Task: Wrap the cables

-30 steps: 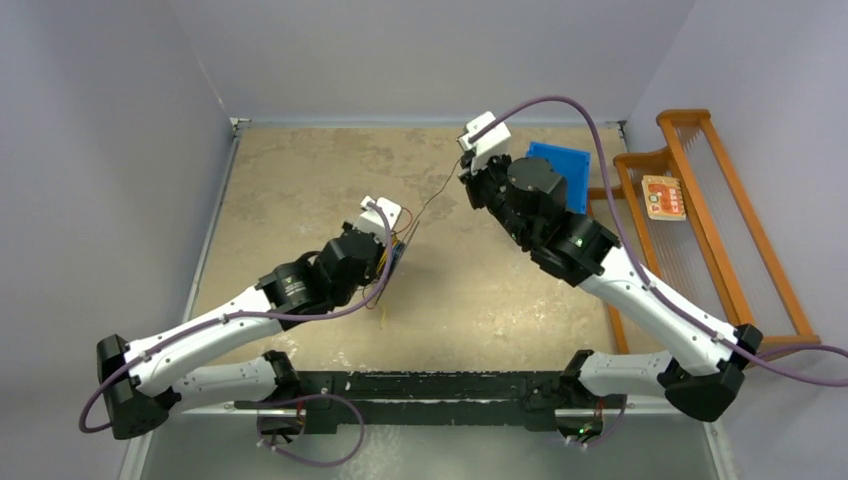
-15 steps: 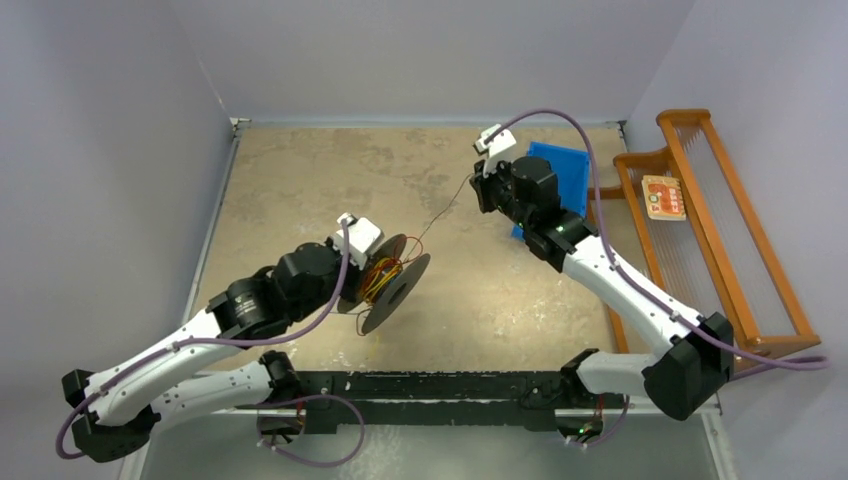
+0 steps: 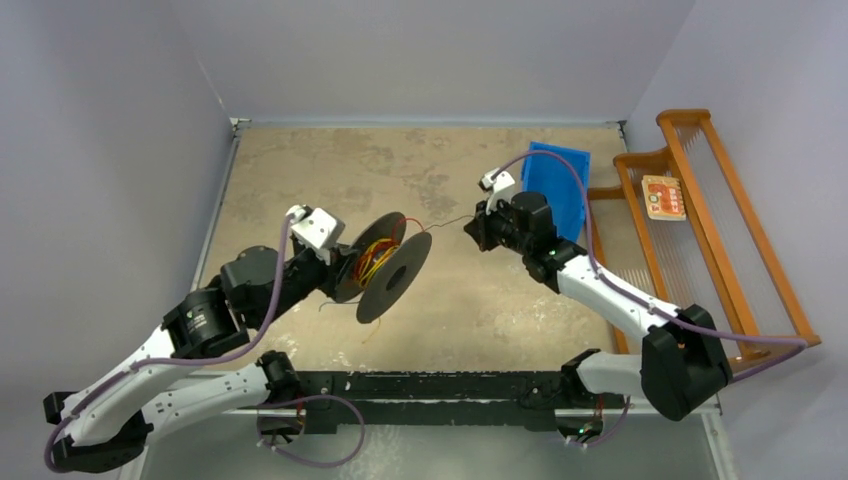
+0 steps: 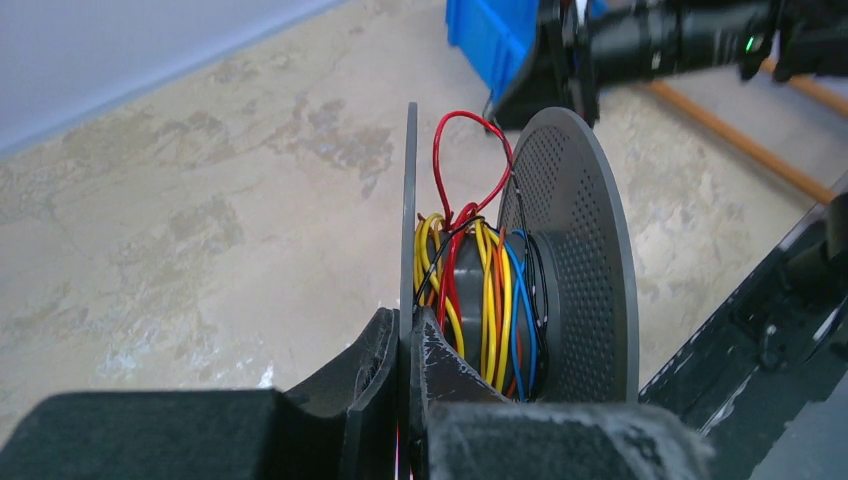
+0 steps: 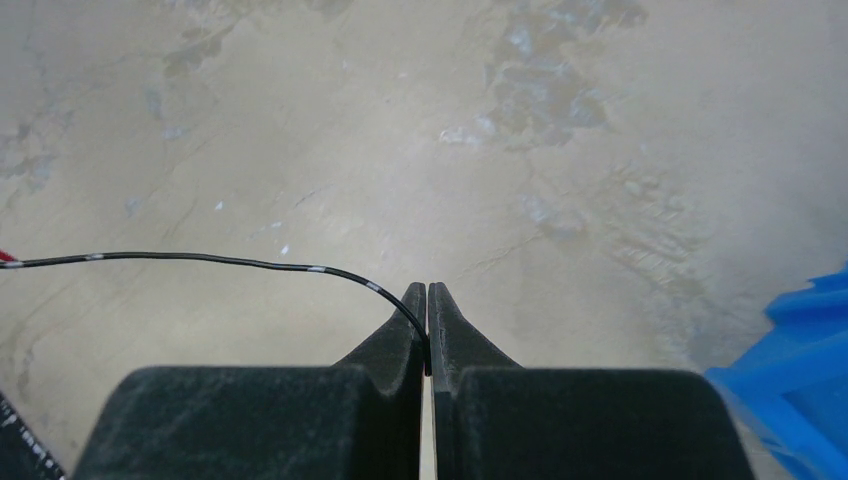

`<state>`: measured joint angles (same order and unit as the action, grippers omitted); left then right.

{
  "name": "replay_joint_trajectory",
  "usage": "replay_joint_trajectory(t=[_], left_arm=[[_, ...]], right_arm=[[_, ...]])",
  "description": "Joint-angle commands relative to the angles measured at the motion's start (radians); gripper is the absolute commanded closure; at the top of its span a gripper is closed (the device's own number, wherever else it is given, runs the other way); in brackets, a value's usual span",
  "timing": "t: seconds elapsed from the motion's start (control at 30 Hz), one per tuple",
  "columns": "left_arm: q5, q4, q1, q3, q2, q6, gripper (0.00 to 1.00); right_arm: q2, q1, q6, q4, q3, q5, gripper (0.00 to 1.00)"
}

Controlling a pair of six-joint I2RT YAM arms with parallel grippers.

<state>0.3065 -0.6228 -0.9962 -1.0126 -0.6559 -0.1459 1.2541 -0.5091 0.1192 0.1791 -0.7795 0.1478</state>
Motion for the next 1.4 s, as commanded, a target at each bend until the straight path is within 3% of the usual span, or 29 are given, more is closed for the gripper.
replay_joint_trajectory(t=[0.0, 0.33, 0.57, 0.97, 1.37], left_arm=[[0.056, 0.235, -0.004, -0.068, 0.036, -0.069, 1.00], [0.068, 0.374, -0.004, -0.082, 0.037, -0.166, 1.00], [0.237, 0.461, -0.003, -0.051, 0.015, -0.263, 1.00], [0.517, 0.544, -0.003, -0.036, -0.068, -0.391, 1.00], [0.781, 0.538, -0.003, -0.046, -0.152, -0.499, 1.00]], right_arm=[[-0.014, 0.005, 0.060, 0.147, 0.076, 0.117, 1.00], [0.030, 0.006, 0.112, 0.346, 0.256, 0.185, 1.00], [0.091, -0.022, 0.189, 0.500, 0.334, 0.253, 1.00], [0.102, -0.270, 0.272, 0.559, 0.317, 0.089, 1.00], [0.148, -0.517, 0.295, 0.462, 0.171, -0.101, 1.00]])
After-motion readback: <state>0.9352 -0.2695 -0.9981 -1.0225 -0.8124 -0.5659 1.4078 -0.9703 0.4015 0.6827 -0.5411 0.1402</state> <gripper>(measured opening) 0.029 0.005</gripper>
